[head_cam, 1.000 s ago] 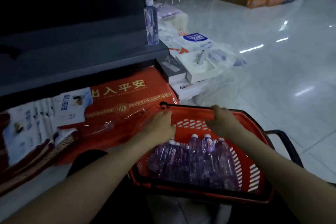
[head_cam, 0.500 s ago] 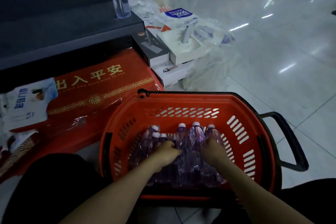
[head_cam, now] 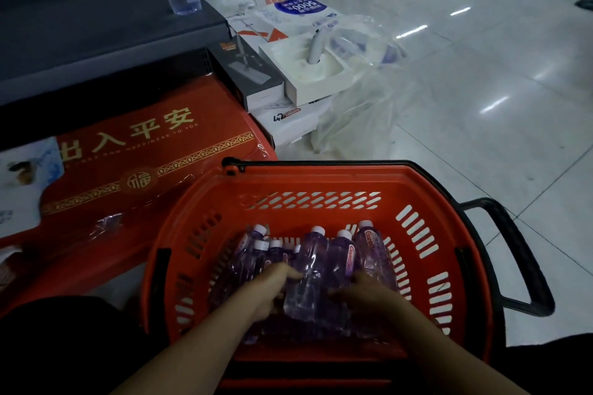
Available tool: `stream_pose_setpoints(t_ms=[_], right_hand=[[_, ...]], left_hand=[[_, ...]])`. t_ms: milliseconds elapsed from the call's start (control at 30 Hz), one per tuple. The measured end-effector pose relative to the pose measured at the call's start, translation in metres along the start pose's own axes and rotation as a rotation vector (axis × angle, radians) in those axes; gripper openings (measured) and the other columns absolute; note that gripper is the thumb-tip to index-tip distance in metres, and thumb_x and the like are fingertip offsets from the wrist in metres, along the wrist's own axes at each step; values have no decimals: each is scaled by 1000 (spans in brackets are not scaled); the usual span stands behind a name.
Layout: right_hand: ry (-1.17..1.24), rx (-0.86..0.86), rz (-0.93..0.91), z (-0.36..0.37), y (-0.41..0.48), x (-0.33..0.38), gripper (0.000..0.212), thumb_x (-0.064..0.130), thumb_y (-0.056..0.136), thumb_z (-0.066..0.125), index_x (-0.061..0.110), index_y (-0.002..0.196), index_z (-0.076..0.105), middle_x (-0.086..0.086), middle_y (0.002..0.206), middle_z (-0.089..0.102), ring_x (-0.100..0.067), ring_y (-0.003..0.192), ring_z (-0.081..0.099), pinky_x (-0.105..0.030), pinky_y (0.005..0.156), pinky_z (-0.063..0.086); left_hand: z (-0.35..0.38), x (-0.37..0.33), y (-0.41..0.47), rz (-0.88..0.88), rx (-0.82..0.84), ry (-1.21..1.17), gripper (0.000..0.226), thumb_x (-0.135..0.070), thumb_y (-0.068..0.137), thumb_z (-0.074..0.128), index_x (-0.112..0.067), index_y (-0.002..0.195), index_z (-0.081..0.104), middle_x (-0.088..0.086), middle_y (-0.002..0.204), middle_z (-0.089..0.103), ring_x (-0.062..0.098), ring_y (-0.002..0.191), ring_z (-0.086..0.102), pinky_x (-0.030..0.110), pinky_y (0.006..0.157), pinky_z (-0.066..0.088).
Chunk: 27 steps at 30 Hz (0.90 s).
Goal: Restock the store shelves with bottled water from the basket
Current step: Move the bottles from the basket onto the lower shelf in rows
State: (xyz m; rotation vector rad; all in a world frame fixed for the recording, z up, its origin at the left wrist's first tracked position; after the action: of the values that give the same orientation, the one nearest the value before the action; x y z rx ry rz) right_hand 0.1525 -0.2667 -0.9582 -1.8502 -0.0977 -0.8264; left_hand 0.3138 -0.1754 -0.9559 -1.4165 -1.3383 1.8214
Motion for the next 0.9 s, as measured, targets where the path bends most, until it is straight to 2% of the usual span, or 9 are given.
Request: stream_pose_setpoints(t_ms=[100,167,267,333,433,567,700,833,900], right_hand=[[60,80,45,-4,0,-2,19,14,92,64,13,110,63,-6,106,68,-19,96,66,-33,79,56],[117,80,68,-8,-5,-1,21,7,93,59,11,114,59,-10,109,66,-22,98,64,-31,74,54],[150,103,91,-12,-13,-1,18,8,93,59,12,111,62,-13,113,67,-27,105,64,-38,87,55],[157,146,98,-11,-23,3,18,7,93,60,15,109,62,-11,110,67,-24,100,65,-36,82,55],[192,179,35,-9,-37,14,26,1,92,59,16,113,61,-9,107,68,-22,95,65,-33,73,55],[407,82,-159,-17,-51,47,56,-18,82,53,19,124,54,-15,112,70,-28,96,68,-35,67,54],[463,24,-392,-28,-79,93,64,-20,81,55,25,126,57,-12,111,70,-29,95,70,-34,68,56],[473,21,-598,-37,-117,132,62,-14,82,61,34,123,63,-10,119,66,-32,103,70,-42,77,59],[467,20,-691,-38,-134,149,61,-13,84,61,33,123,63,-8,120,67,-30,105,69,-49,87,58]], left_hand=[[-2,-1,1,-33,121,9,24,-12,84,66,-6,107,65,8,98,67,21,88,61,30,69,47],[-1,-3,0,-3,122,50,38,-11,76,76,-7,113,66,6,120,66,23,113,57,31,89,38],[5,-4,-8,21,146,37,43,-9,64,85,-7,105,71,7,124,67,25,126,48,39,112,26],[9,-6,-16,35,211,1,49,-2,60,86,-5,107,72,12,121,69,26,117,59,43,108,41],[17,-15,-32,129,294,-67,53,12,70,75,-3,120,63,14,107,74,27,96,71,39,81,58],[18,-39,-47,428,156,34,100,-6,36,92,-21,126,52,3,117,71,24,111,66,46,98,52],[4,-76,-100,684,89,-129,60,19,67,73,-14,115,59,6,108,74,22,100,71,42,88,57],[-25,-105,-141,658,185,-417,22,1,76,64,-7,96,60,9,82,68,22,72,63,35,66,55],[-38,-117,-160,653,314,-502,23,-8,66,65,-8,89,60,9,75,62,24,71,58,39,71,53]])
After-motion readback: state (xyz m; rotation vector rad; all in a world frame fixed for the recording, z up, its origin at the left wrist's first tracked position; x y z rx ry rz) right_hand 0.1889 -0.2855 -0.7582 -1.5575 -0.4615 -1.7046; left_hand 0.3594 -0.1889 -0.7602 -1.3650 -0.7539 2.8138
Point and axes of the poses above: each hand's wrist, its own y-axis towards the middle knuckle, its own z-axis out of the palm, x = y × z, the point moved 2 cm from there along y, towards the middle knuckle
